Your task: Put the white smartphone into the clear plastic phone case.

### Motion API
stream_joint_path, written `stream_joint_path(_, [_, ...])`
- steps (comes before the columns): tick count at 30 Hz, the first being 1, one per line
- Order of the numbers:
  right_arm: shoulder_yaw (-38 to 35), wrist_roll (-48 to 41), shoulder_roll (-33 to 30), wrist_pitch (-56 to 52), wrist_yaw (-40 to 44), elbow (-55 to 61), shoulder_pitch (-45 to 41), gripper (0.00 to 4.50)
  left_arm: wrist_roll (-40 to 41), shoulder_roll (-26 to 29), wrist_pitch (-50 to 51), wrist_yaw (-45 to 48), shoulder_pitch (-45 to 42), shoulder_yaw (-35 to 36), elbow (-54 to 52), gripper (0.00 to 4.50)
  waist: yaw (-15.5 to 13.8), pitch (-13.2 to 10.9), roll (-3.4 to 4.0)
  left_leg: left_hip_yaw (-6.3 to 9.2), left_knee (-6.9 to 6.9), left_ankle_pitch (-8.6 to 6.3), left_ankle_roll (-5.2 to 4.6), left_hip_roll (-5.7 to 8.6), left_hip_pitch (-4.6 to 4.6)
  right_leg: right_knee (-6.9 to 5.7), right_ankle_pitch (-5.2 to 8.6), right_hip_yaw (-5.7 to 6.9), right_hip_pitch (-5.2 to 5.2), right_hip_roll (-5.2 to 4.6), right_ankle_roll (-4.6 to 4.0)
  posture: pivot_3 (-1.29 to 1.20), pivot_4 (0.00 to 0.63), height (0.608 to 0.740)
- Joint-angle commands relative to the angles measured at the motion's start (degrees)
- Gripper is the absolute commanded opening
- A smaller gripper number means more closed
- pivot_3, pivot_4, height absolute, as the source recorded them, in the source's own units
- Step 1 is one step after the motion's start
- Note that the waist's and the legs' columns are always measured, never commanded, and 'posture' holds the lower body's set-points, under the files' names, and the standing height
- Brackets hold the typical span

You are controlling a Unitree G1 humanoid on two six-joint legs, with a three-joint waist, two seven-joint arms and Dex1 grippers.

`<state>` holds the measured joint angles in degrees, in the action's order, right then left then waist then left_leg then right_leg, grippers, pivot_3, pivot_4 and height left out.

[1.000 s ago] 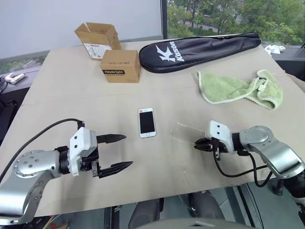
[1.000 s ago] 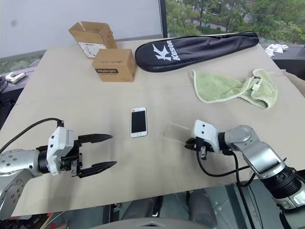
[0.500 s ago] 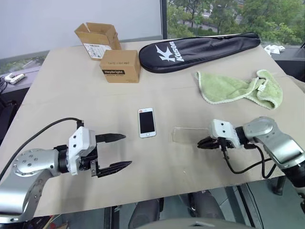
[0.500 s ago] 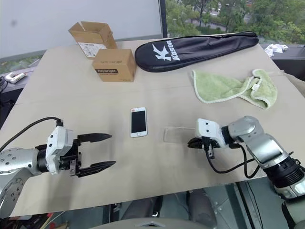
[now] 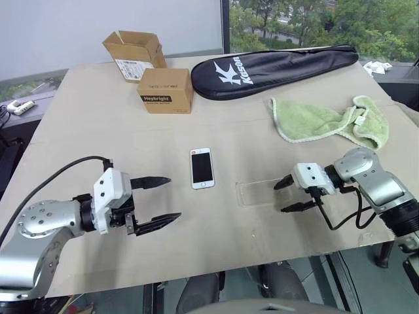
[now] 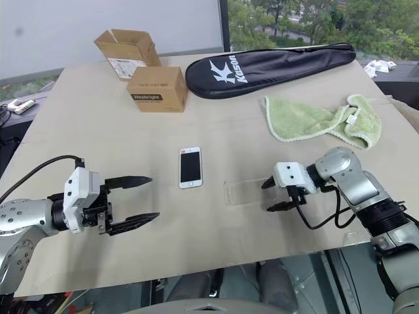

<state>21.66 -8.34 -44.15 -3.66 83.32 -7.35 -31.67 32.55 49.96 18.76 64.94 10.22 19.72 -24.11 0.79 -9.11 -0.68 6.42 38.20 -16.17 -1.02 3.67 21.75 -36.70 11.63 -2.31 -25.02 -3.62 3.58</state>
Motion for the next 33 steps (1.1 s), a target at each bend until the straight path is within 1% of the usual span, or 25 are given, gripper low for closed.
stream_joint_path(1, [-3.9, -4.1, 0.1, -3.1, 0.7, 4.0, -0.9, 4.46, -0.1, 0.3, 1.4, -1.8, -1.5, 0.0, 0.5, 4.5, 0.0, 0.0, 0.0, 0.01, 0.0, 0.0, 0.0, 0.0, 0.0, 0.0, 0.0, 0.01, 0.0, 0.0, 0.0, 0.0, 0.15, 0.74])
stream_joint_path(5, [-6.9, -8.4, 1.1, -9.1, -2.1, 9.3, -0.2, 4.46, -0.3, -0.2, 2.1, -3.0, -3.6, -0.9, 2.0, 4.5, 0.0, 0.0, 0.02, 0.03, 0.0, 0.0, 0.0, 0.0, 0.0, 0.0, 0.0, 0.0, 0.0, -0.04, 0.0, 0.0, 0.15, 0.74])
stream_joint_path(8, [-8.4, -10.8, 4.3, -14.7, -7.7, 14.1, 0.4, 4.46, -0.1, -0.2, 2.4, -3.1, -4.4, -1.0, 2.5, 4.5, 0.1, 0.0, 0.02, 0.03, 0.0, -0.01, 0.0, -0.01, 0.0, 0.0, 0.0, -0.01, -0.01, -0.08, 0.0, 0.0, 0.15, 0.74])
stream_joint_path(11, [-8.5, -9.5, 9.7, -17.1, -15.7, 16.6, 0.7, 4.46, -2.4, -0.3, 1.4, -4.4, -4.5, -1.3, 3.9, 4.5, 0.0, 0.0, 0.02, 0.05, -0.01, -0.01, 0.02, -0.01, 0.0, -0.02, 0.0, 0.0, -0.02, -0.11, 0.0, 0.0, 0.15, 0.74])
stream_joint_path(14, [-8.9, -7.9, 13.9, -18.4, -22.3, 16.6, -0.2, 4.46, -5.7, -1.0, -0.8, -6.9, -5.0, -2.1, 5.3, 4.5, 0.0, 0.0, 0.02, 0.06, -0.01, 0.0, 0.04, 0.02, 0.01, -0.03, 0.0, 0.01, -0.03, -0.09, 0.0, 0.0, 0.15, 0.74])
stream_joint_path(18, [-9.5, -8.9, 17.0, -22.1, -26.5, 17.5, -1.7, 4.46, -9.1, -0.8, -2.3, -7.8, -5.3, -3.6, 7.7, 4.5, 0.0, 0.0, 0.03, 0.08, -0.01, 0.03, 0.08, 0.06, 0.03, -0.02, 0.0, 0.03, -0.03, -0.06, 0.0, 0.0, 0.15, 0.74])
stream_joint_path(20, [-9.6, -9.1, 17.4, -24.1, -28.1, 18.0, -2.1, 4.46, -10.2, -0.9, -2.8, -8.1, -6.0, -4.2, 8.8, 4.5, 0.0, 0.0, 0.03, 0.09, -0.01, 0.03, 0.08, 0.06, 0.04, -0.03, 0.0, 0.03, -0.05, -0.06, 0.0, 0.0, 0.15, 0.74])
stream_joint_path(24, [-8.7, -8.0, 17.6, -24.7, -29.7, 18.8, -2.5, 4.46, -11.3, -1.6, -3.2, -8.4, -8.3, -6.2, 11.0, 4.5, 0.0, 0.0, 0.03, 0.13, -0.02, 0.03, 0.08, 0.06, 0.06, -0.03, 0.0, 0.08, -0.06, -0.05, 0.0, 0.0, 0.15, 0.74])
stream_joint_path(26, [-8.6, -7.2, 17.7, -24.8, -31.0, 19.0, -2.5, 4.46, -12.2, -3.5, -1.1, -11.8, -11.5, -8.3, 11.3, 4.5, -0.1, 0.0, 0.03, 0.12, -0.02, 0.03, 0.08, 0.08, 0.06, -0.03, 0.0, 0.07, -0.06, -0.05, 0.0, 0.0, 0.15, 0.74])
stream_joint_path(29, [-9.9, -7.8, 17.1, -24.8, -31.7, 20.0, -1.5, 4.46, -9.4, -7.6, 5.5, -16.3, -12.4, -10.6, 5.4, 4.5, 0.0, 0.0, 0.01, 0.14, 0.01, 0.03, 0.07, 0.11, 0.07, -0.04, -0.01, 0.11, -0.05, -0.03, 0.01, 0.0, 0.15, 0.74])
stream_joint_path(31, [-11.8, -9.5, 15.6, -24.0, -30.6, 21.6, 0.1, 4.46, -7.9, -10.1, 10.7, -20.0, -11.5, -11.5, 0.8, 4.5, 0.2, 0.0, 0.0, 0.11, 0.01, 0.02, 0.07, 0.11, 0.09, -0.04, -0.01, 0.01, -0.09, -0.07, 0.02, 0.0, 0.15, 0.74])
stream_joint_path(33, [-14.9, -12.9, 13.9, -23.4, -28.3, 24.1, 2.7, 4.46, -7.5, -12.4, 16.2, -24.8, -10.8, -12.6, -4.5, 4.5, 0.1, 0.0, -0.01, 0.14, 0.0, 0.02, 0.07, 0.1, 0.18, -0.03, -0.01, 0.01, -0.15, -0.09, 0.02, 0.0, 0.15, 0.74])
